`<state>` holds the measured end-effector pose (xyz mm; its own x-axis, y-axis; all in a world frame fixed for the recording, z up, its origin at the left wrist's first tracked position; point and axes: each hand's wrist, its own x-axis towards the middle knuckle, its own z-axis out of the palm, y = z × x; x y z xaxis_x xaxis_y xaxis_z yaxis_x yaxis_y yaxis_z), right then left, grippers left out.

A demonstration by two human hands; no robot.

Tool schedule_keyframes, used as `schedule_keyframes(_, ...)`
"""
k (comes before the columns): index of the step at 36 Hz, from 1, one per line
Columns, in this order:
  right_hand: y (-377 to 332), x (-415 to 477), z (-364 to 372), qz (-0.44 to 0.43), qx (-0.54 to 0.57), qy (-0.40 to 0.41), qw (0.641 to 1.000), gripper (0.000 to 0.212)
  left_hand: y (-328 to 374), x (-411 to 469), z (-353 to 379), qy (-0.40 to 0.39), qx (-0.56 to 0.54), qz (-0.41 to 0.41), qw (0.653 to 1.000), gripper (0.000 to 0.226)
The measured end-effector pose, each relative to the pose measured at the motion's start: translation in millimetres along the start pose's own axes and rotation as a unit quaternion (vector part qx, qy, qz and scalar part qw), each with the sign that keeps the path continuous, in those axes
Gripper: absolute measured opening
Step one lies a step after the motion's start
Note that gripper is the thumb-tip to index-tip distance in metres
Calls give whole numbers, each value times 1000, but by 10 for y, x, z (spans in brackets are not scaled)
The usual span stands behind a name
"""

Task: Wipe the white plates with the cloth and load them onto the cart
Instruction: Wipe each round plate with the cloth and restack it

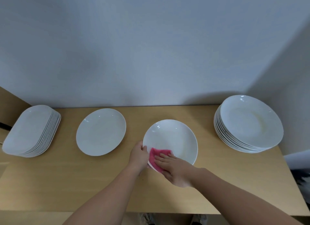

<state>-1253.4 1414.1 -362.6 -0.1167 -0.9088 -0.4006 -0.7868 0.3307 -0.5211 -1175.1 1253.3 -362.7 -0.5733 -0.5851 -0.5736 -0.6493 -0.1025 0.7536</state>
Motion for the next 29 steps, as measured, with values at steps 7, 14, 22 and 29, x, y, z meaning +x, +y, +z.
schedule_keyframes(7,219,-327,-158,12,-44,-70,997,52,64,11,-23,-28,51,15,998,36)
schedule_keyframes(14,338,-441,-411,73,-216,-113,967,56,91,34,-42,-37,85,21,995,37)
schedule_keyframes(22,448,-313,-352,180,-289,-68,938,68,116,43,-59,-48,86,16,995,38)
schedule_keyframes(29,630,-16,-394,172,-306,7,936,66,92,53,-57,-48,75,24,996,37)
